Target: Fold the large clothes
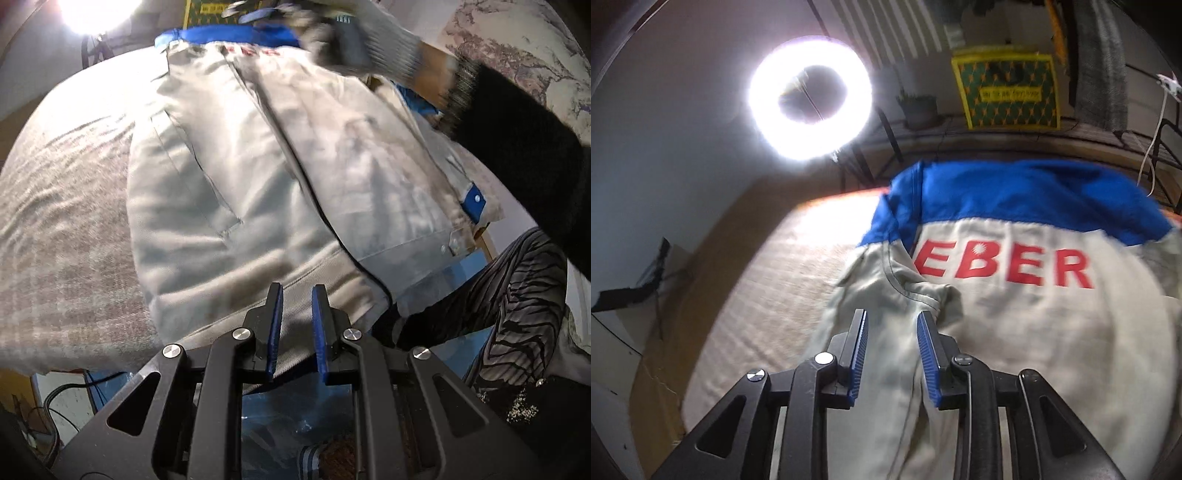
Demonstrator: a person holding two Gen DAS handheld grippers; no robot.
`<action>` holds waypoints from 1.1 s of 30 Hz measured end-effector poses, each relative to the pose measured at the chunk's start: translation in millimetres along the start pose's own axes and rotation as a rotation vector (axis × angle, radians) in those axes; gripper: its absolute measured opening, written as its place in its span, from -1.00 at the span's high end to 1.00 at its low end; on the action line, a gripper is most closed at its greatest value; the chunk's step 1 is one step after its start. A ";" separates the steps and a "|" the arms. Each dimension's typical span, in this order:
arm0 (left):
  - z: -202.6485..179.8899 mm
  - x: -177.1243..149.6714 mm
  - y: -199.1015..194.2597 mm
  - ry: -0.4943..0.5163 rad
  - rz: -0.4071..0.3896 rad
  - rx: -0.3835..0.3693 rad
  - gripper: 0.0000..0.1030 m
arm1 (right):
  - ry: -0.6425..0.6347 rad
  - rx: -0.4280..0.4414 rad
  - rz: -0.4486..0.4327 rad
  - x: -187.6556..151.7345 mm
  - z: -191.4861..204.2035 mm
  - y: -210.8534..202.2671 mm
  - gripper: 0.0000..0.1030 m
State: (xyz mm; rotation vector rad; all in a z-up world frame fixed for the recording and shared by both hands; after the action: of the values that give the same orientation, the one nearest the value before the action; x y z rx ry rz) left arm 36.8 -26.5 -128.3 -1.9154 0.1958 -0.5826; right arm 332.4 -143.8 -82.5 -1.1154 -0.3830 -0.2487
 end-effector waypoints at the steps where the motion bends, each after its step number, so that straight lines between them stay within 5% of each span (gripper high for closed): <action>1: -0.4 0.5 -4.7 -0.001 -0.015 0.000 0.74 | -0.002 0.010 -0.019 -4.5 0.0 -17.4 0.38; 14: -36.3 33.4 -29.6 0.069 -0.135 0.011 0.74 | 0.064 -0.030 -0.232 -115.2 -37.6 -220.8 -0.21; 19: -55.4 48.7 -24.4 0.095 -0.137 -0.008 0.42 | 0.147 -0.107 -0.262 -167.0 -82.7 -267.3 -0.33; 27: -79.7 77.7 4.3 0.110 -0.091 -0.046 0.42 | 0.299 -0.237 -0.247 -241.1 -169.0 -304.7 -0.33; 33: -101.1 97.0 29.8 0.142 -0.056 -0.060 0.42 | 0.441 -0.240 -0.133 -287.1 -238.9 -292.7 -0.28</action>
State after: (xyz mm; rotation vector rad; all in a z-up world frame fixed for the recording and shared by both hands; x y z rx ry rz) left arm 76.1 -160.0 -94.6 -1.9438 0.2536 -0.7593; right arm 1.7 -482.9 -54.2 -1.2321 -0.0327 -0.6585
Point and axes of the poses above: each gripper's, at about its wrist camera, not at the fingertips, and y roughly the way its jaws point, z to its left, x to its top, the point moved 2 cm from there along y, roughly the way its jaws point, and after that the axes turned 11 degrees about z, right-handed, at the moved point
